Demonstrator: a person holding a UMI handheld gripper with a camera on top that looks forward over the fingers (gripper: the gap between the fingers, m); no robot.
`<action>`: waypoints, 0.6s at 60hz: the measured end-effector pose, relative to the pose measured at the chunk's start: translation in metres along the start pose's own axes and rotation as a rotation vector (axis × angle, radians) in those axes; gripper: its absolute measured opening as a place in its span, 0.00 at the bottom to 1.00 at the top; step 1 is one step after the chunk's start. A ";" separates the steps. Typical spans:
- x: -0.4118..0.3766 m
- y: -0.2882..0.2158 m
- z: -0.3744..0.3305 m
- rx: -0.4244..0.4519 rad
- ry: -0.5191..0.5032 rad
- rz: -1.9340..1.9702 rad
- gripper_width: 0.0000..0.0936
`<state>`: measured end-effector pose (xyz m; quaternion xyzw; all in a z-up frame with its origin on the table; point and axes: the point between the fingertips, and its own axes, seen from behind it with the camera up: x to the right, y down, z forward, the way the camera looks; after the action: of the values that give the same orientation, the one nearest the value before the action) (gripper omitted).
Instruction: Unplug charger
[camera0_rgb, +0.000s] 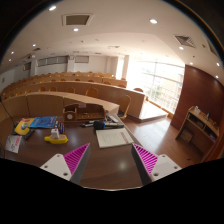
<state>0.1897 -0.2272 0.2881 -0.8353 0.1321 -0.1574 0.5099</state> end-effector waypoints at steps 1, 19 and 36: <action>0.000 0.001 0.000 -0.003 -0.001 0.003 0.91; 0.004 0.091 0.040 -0.113 -0.043 0.008 0.91; -0.150 0.172 0.085 -0.167 -0.279 -0.054 0.91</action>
<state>0.0756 -0.1776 0.0781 -0.8918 0.0502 -0.0418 0.4477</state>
